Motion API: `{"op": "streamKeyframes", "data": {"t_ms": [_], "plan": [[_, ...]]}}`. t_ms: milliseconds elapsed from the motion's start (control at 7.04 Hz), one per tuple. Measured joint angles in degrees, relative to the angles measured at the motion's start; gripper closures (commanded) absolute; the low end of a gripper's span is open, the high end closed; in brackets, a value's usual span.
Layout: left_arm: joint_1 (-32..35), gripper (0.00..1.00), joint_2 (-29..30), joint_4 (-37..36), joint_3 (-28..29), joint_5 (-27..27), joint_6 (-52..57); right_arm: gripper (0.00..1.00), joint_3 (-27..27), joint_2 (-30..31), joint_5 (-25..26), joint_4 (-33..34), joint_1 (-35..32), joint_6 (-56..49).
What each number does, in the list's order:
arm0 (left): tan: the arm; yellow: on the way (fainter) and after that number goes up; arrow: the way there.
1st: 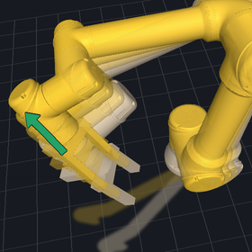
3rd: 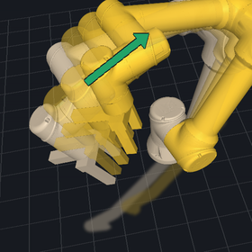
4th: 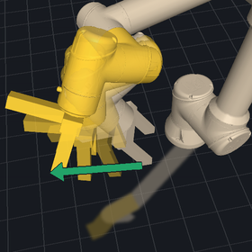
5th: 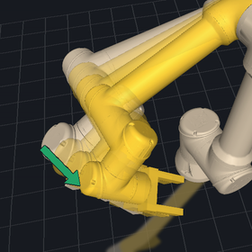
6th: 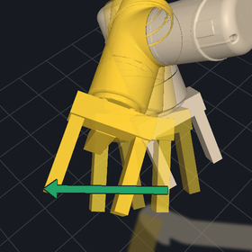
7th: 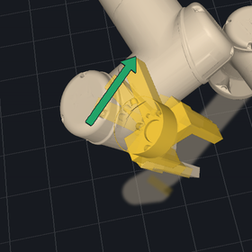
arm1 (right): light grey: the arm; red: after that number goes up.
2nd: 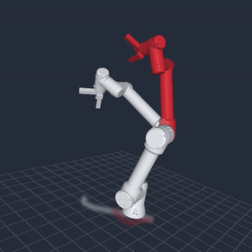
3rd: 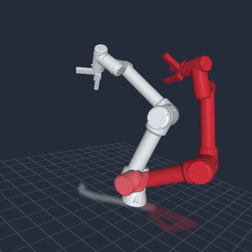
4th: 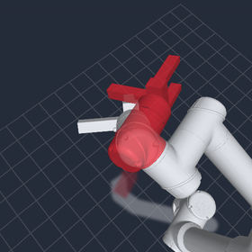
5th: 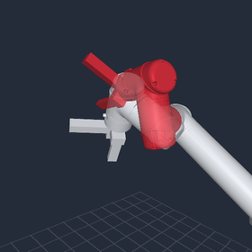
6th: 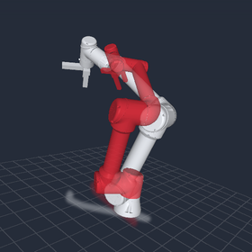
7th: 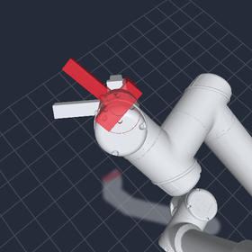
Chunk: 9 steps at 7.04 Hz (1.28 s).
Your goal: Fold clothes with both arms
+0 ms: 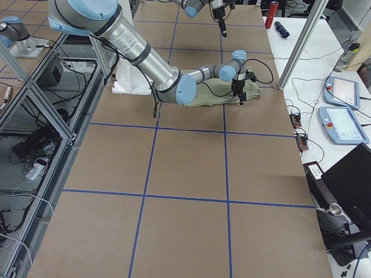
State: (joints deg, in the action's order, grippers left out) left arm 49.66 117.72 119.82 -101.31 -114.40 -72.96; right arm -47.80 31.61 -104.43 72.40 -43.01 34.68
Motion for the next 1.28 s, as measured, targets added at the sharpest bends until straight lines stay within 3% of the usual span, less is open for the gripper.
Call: {"op": "streamKeyframes", "data": {"t_ms": [1278], "plan": [[0.0, 0.0, 0.1, -0.4, -0.9, 0.0, 0.1, 0.0, 8.2, -5.4, 0.1, -3.2, -1.6, 0.0]]}}
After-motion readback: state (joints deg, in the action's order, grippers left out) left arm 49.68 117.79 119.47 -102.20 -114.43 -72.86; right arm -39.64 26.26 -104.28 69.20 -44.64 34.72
